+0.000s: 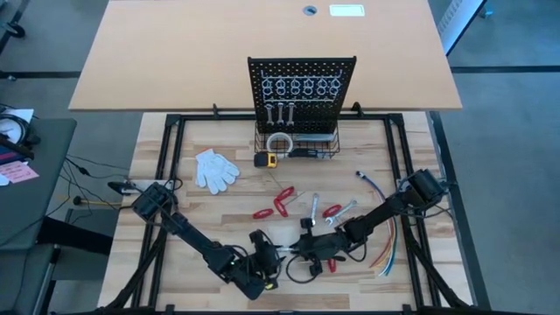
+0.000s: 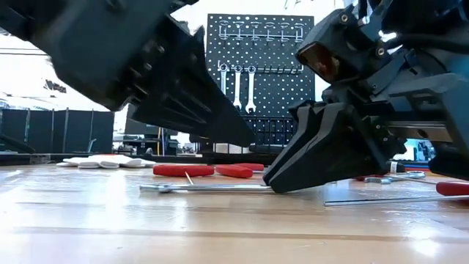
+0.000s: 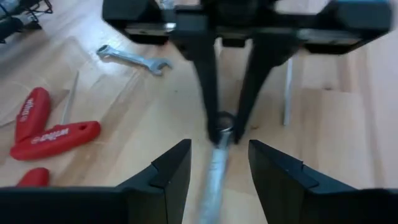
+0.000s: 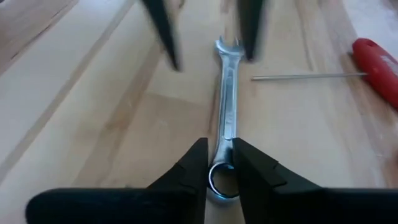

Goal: Hang tools onto peg board
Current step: Hang the silver wrench on the peg board

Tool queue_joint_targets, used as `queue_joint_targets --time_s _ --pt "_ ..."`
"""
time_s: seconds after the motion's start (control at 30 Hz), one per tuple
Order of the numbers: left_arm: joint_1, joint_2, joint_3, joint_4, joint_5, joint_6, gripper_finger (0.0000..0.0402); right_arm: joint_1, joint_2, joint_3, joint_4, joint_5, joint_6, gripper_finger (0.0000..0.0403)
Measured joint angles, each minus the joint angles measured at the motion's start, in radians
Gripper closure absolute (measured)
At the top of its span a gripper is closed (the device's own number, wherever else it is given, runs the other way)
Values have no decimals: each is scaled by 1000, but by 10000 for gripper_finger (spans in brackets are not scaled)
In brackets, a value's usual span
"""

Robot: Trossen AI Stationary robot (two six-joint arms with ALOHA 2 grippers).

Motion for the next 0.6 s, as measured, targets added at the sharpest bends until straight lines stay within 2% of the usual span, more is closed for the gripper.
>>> queue_joint_targets --time_s 0.1,0.27,0.6 --pt "0 0 0 -71 24 -23 244 2 0 29 -59 -1 -4 341" --pt "-1 0 0 -201 88 -156 244 1 -1 46 -98 -3 -4 349" --pt "0 -5 -9 -231 180 -234 244 1 -1 45 -89 -4 -1 350"
